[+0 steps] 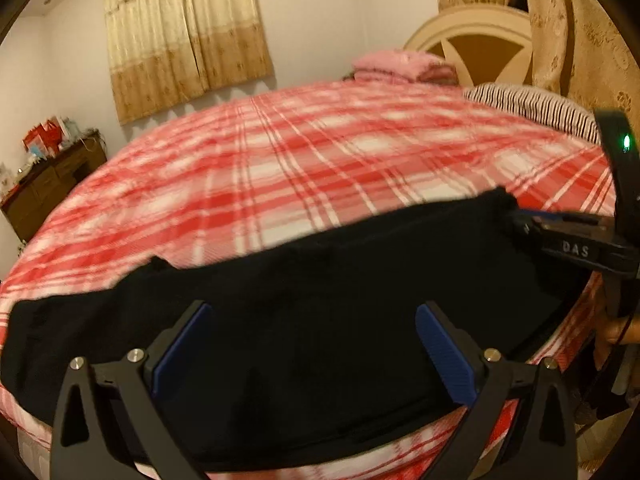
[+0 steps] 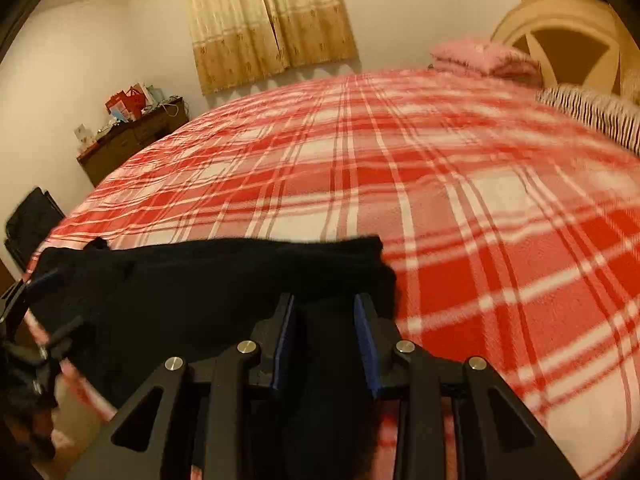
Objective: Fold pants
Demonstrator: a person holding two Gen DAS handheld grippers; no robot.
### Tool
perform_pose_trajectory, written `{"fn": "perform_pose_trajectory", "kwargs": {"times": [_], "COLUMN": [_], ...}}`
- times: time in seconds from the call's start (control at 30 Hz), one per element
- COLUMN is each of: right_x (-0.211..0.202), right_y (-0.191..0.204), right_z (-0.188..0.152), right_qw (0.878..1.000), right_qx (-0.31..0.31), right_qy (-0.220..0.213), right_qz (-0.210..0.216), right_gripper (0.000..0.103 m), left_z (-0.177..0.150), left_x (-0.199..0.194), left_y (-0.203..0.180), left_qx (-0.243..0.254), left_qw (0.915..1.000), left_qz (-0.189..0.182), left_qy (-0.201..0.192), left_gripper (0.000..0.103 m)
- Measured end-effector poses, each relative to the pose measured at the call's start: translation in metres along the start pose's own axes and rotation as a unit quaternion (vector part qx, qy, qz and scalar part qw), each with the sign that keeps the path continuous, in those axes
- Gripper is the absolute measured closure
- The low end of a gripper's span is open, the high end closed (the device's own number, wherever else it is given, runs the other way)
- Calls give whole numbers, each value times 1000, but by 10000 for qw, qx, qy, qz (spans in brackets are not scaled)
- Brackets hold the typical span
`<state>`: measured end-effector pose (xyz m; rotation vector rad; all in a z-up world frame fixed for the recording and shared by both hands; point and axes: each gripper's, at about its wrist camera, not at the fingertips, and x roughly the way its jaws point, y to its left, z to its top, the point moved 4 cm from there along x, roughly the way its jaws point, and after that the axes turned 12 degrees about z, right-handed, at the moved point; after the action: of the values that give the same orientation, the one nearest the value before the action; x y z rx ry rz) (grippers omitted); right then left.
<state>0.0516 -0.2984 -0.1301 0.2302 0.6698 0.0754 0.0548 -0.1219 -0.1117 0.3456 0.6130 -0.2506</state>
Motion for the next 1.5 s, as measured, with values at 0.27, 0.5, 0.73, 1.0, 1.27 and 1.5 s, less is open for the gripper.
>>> {"fn": "perform_pose_trajectory", "kwargs": {"times": [0.27, 0.5, 0.73, 1.0, 1.27, 1.5], "right_x": [-18, -41, 13, 17, 19, 20], "right_y": [15, 80, 108, 124, 121, 121], "right_z": [-1, 10, -43, -48, -46, -47], "right_qw": [9996, 9927, 9943, 9928, 9921, 9917], "right_qx": [-205, -449, -295, -781, -760, -727], "right_qy": [-175, -584, 78, -10, -48, -59], "right_qz": [-99, 958, 1025, 905, 996, 1056], "right_gripper": [50, 46, 42, 23, 21, 21], "left_z": [-13, -31, -70, -110, -110, -111], "left_x": [15, -6, -20, 4, 3, -1], "left_y": [17, 128, 270, 299, 289, 285], "left_qx": [-218, -1223, -2988, -3956, -4214, -4427], "left_qw": [9987, 9883, 9325, 8906, 8866, 8812], "left_qz": [201, 898, 1999, 2085, 1829, 1609], "left_qy": [411, 166, 357, 826, 536, 397], "left_gripper": [0, 0, 0, 1, 9, 25]}}
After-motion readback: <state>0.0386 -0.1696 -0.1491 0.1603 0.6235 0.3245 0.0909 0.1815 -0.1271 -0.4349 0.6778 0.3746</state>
